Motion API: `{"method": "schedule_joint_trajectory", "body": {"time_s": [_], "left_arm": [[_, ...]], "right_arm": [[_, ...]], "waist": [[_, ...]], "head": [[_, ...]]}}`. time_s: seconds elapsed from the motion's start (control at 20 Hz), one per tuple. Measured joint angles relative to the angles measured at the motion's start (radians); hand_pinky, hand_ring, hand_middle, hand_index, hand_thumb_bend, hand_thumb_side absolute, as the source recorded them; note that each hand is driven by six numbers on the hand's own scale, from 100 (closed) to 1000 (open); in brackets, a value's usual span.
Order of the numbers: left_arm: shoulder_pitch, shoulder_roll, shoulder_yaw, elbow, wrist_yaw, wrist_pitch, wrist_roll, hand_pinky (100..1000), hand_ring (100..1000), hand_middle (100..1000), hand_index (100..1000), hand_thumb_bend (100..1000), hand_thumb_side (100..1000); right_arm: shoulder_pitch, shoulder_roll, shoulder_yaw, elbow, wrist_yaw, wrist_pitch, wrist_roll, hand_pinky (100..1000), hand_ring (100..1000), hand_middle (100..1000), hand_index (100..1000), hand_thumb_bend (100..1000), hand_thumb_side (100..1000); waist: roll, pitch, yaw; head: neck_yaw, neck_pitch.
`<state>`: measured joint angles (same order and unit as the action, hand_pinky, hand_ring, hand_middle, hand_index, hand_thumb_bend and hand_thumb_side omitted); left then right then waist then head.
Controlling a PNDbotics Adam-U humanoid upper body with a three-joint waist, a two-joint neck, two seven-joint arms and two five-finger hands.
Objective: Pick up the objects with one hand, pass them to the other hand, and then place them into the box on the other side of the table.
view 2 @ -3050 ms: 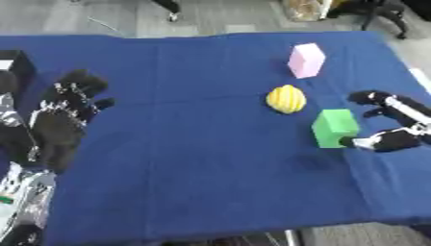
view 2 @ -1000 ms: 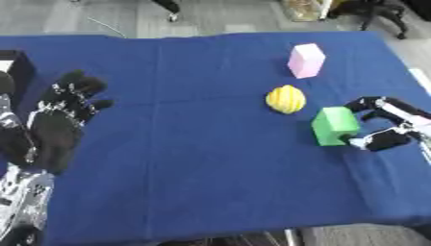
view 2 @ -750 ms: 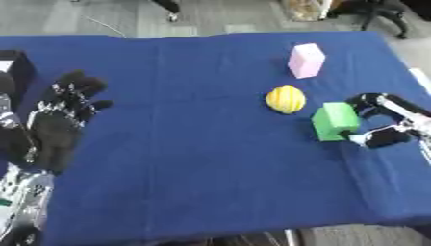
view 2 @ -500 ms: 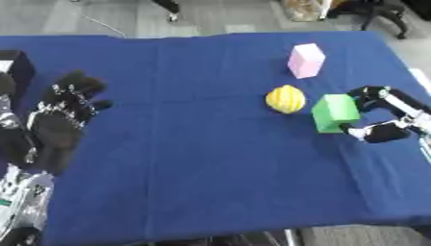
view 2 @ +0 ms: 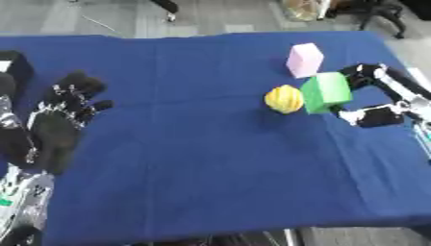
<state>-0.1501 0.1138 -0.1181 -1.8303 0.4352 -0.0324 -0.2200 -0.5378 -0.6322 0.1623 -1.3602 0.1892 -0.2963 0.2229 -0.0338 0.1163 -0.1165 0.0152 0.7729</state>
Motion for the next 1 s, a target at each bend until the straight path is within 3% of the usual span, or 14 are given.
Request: {"method": "schedule_joint_trajectory", "body": {"time_s": [0.15, 0.5, 0.75, 1.0], "left_arm": [[-0.001, 0.000, -0.012, 0.010, -0.006, 0.011, 0.000, 785, 857, 728, 845, 454, 1000], [-0.023, -0.003, -0.060, 0.044, -0.013, 0.044, -0.015, 782, 854, 727, 846, 429, 1000], [-0.045, -0.018, -0.100, 0.069, 0.022, 0.067, -0.030, 782, 851, 727, 848, 445, 1000], [-0.063, -0.028, -0.137, 0.104, 0.090, 0.093, -0.039, 786, 845, 728, 851, 478, 1000]], "right_arm": [[-0.047, 0.022, 0.016, -0.070, -0.015, -0.038, 0.006, 745, 763, 464, 394, 214, 100], [-0.077, 0.114, 0.033, -0.244, 0.021, -0.123, 0.043, 749, 751, 463, 406, 195, 100], [-0.102, 0.192, 0.066, -0.371, 0.080, -0.108, 0.096, 749, 745, 460, 408, 182, 100], [-0.116, 0.258, 0.100, -0.498, 0.114, -0.048, 0.158, 752, 741, 460, 415, 165, 100]], "waist": [[0.000, -0.001, -0.007], [-0.002, -0.011, -0.010], [-0.004, -0.015, -0.011], [-0.006, -0.017, -0.013]], "head": [[0.000, 0.000], [0.001, 0.000], [0.002, 0.000], [0.002, 0.000]]}}
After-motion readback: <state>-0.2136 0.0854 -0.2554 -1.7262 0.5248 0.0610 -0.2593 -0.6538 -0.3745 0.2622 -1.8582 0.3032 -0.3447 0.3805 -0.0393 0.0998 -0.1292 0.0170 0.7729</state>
